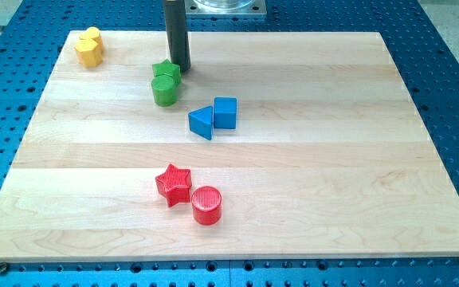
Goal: Push the green blocks towards the top center
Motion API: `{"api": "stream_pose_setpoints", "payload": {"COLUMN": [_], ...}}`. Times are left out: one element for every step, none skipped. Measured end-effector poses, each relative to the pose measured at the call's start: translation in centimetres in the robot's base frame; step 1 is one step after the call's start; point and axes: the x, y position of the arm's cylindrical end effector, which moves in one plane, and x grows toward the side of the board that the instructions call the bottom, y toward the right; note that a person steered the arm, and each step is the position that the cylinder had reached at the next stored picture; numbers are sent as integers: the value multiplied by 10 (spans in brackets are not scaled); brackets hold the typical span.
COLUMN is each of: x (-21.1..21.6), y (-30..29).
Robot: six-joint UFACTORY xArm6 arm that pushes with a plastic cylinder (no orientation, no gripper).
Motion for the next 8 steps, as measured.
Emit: {"api": "stream_pose_setpoints", "payload": {"x": [0,0,8,77,109,82,37,31], "y": [1,1,81,63,1,-16,-14,-40]}}
